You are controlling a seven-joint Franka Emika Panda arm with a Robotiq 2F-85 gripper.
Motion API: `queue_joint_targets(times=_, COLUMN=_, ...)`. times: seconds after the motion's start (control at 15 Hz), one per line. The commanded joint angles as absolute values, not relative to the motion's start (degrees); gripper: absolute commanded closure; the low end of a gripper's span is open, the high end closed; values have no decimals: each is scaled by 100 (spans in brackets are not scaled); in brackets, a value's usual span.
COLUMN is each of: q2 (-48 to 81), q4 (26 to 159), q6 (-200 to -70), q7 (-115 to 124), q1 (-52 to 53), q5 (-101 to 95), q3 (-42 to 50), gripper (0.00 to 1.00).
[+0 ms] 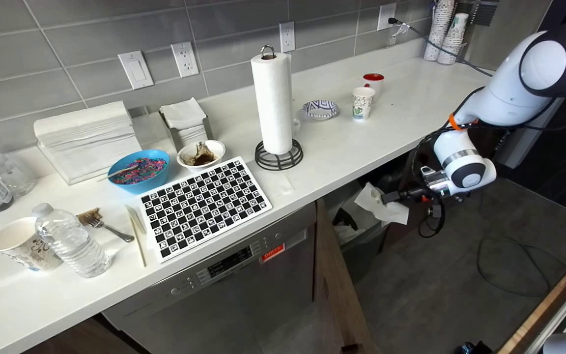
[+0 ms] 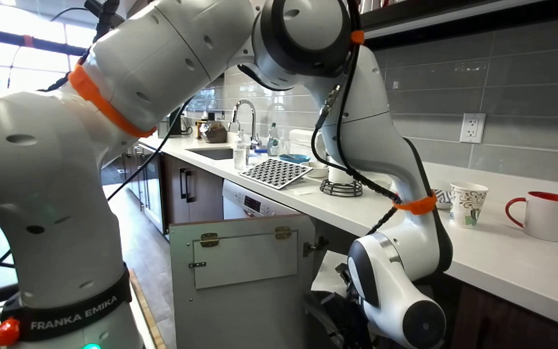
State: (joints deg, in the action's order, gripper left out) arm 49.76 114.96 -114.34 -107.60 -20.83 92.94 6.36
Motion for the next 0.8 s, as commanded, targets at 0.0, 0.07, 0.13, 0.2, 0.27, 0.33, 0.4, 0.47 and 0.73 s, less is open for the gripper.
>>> queue_joint_targets(times=0.0, q2=5425, q4=10989, q6=-11228, q7=-10572, q1=-1896, q5=9566, q3=800, gripper=100)
queue_joint_targets(times=0.07, q2=5493, q4=10887, q6=-11215, q7=-10509, q1=-1883, q5=9592, q3=799, gripper=100)
queue_joint_targets(times=0.13, q2=5552, q4=10792, q6=-11214, q7=-10458, q1=-1871, q5=9630, q3=790, gripper=100)
queue_joint_targets(times=0.2, q2=5614, q4=10696, q6=-11206, q7=-10397, q1=-1862, q5=9656, q3=783, gripper=100)
queue_joint_targets(times=0.27, q2=5684, q4=10587, q6=-11222, q7=-10312, q1=-1852, q5=9717, q3=769, gripper=100)
queue_joint_targets(times=0.33, q2=5748, q4=10496, q6=-11223, q7=-10228, q1=-1848, q5=9771, q3=758, gripper=100)
queue_joint_targets(times=0.4, q2=5821, q4=10385, q6=-11235, q7=-10121, q1=-1841, q5=9834, q3=747, gripper=100)
queue_joint_targets(times=0.47, q2=5875, q4=10314, q6=-11225, q7=-10031, q1=-1845, q5=9910, q3=735, gripper=100)
queue_joint_targets(times=0.73, q2=6093, q4=10057, q6=-11217, q7=-9717, q1=-1847, q5=10236, q3=712, gripper=100)
